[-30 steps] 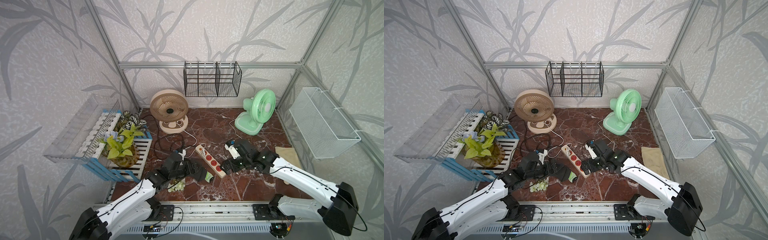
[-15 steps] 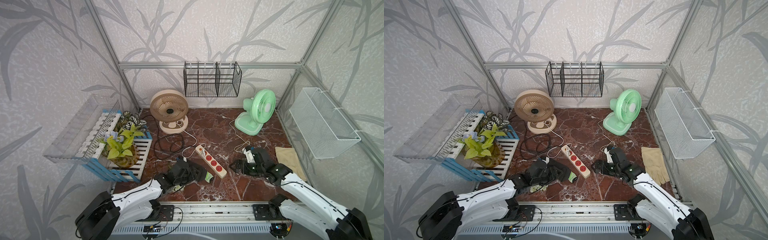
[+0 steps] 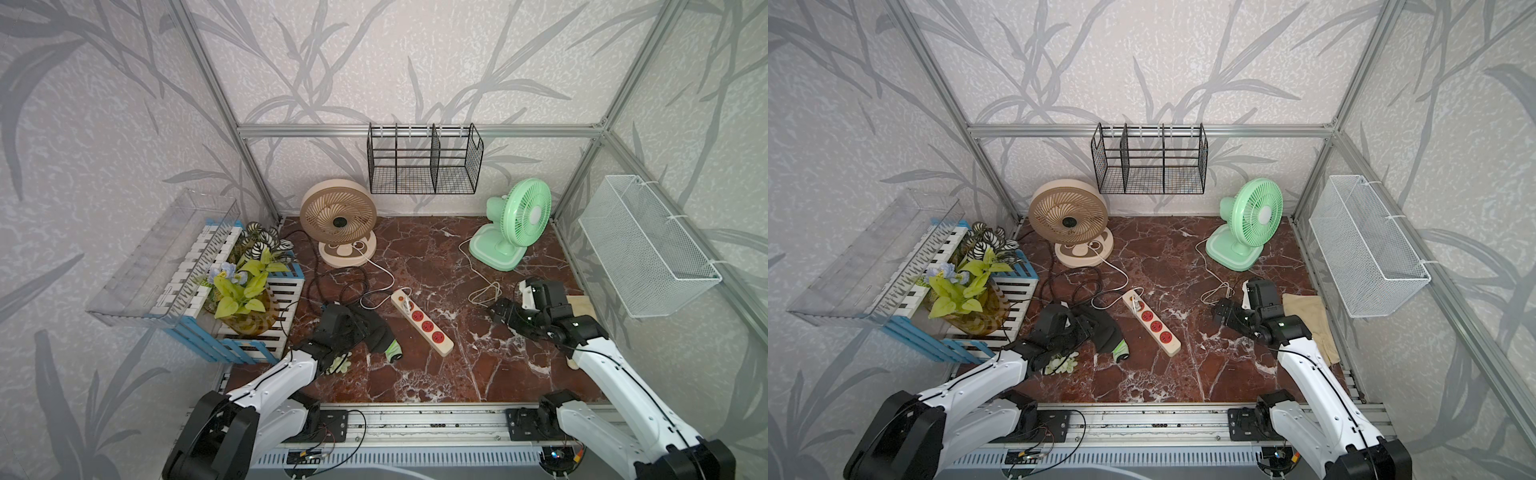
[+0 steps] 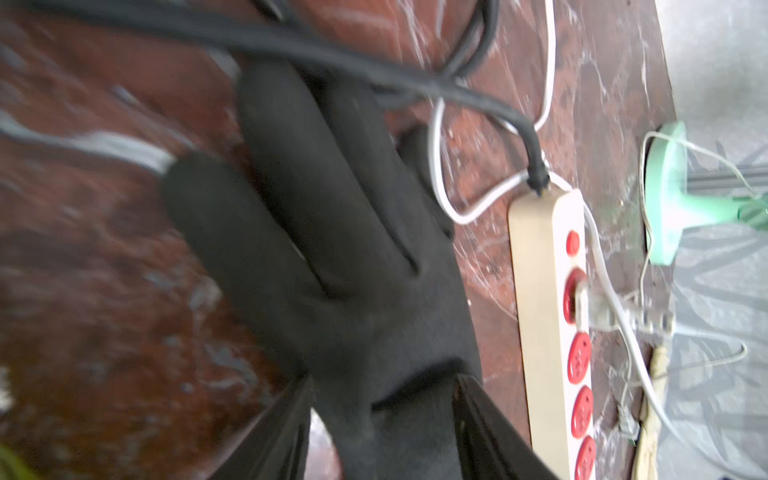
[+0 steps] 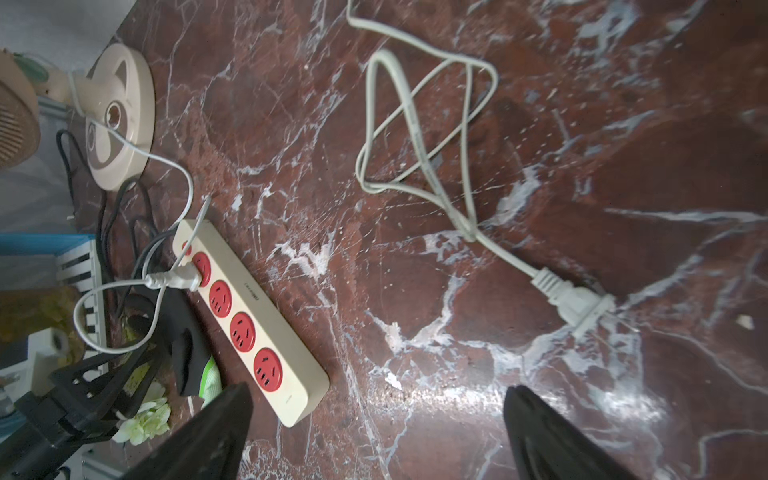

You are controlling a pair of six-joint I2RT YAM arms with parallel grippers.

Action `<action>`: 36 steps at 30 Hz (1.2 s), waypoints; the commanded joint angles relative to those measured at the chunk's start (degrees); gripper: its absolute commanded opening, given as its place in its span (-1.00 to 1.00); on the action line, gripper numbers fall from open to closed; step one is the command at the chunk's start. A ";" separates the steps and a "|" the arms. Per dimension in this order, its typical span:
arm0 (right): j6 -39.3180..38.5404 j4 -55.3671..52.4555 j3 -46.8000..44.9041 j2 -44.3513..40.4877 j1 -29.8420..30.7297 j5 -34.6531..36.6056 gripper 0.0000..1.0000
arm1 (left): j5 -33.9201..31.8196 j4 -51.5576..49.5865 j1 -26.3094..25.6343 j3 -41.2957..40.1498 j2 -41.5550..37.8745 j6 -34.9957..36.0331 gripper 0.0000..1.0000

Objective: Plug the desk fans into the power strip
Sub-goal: Adjust the distractor at the center of the board, then adjust the plug at the center of the board.

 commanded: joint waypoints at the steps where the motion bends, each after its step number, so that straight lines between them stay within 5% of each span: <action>1: -3.09 -4.12 3.53 0.26 -2.41 3.30 0.98 | 2.23 -4.57 2.42 3.18 -1.54 4.98 0.20; 7: -8.02 -6.09 6.97 4.35 -5.14 8.20 0.99 | 10.45 -6.09 1.28 7.42 -6.55 3.75 0.43; 16: -14.22 0.80 8.23 17.81 -6.26 3.95 0.44 | 10.40 -9.38 0.21 7.81 -15.13 1.96 0.98; 21: -15.71 1.54 11.29 27.55 -6.26 1.94 0.12 | 10.92 -9.22 0.08 7.99 -16.40 1.92 1.00; 36: -13.70 -0.18 10.69 36.96 -6.26 2.23 0.22 | 11.25 -7.32 -0.07 6.69 -16.95 0.80 1.00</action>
